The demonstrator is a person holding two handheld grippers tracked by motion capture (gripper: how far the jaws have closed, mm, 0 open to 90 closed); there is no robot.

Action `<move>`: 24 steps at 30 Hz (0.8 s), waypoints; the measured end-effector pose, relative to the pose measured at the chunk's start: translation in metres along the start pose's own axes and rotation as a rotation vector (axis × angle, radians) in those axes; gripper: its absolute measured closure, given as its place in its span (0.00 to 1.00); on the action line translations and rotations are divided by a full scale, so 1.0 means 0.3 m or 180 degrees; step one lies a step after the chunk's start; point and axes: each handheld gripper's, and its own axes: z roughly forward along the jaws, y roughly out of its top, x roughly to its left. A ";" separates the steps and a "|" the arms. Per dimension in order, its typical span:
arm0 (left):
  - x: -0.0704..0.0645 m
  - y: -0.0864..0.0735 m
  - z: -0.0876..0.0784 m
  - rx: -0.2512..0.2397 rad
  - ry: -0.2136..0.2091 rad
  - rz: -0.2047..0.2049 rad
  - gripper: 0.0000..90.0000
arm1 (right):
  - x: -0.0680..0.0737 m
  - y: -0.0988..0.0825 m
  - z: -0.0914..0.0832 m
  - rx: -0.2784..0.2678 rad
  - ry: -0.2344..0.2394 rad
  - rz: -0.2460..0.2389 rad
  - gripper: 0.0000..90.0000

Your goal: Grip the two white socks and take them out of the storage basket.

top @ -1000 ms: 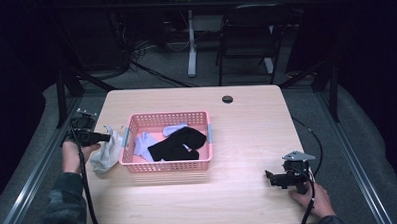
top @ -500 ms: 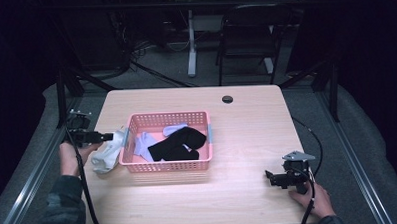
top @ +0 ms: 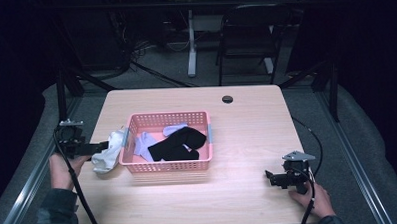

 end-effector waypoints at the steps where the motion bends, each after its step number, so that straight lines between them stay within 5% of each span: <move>1: -0.003 -0.012 -0.002 -0.0007 0.0013 0.0004 0.02 | -0.001 0.000 -0.001 0.0012 0.0002 -0.0012 0.00; 16: -0.032 -0.167 0.046 -0.0153 0.0141 0.0058 0.00 | 0.000 0.000 -0.001 0.0014 -0.0002 -0.0010 0.00; 24: -0.015 -0.206 0.092 0.0076 0.0081 0.0042 0.00 | -0.001 0.000 -0.001 0.0012 0.0001 -0.0007 0.00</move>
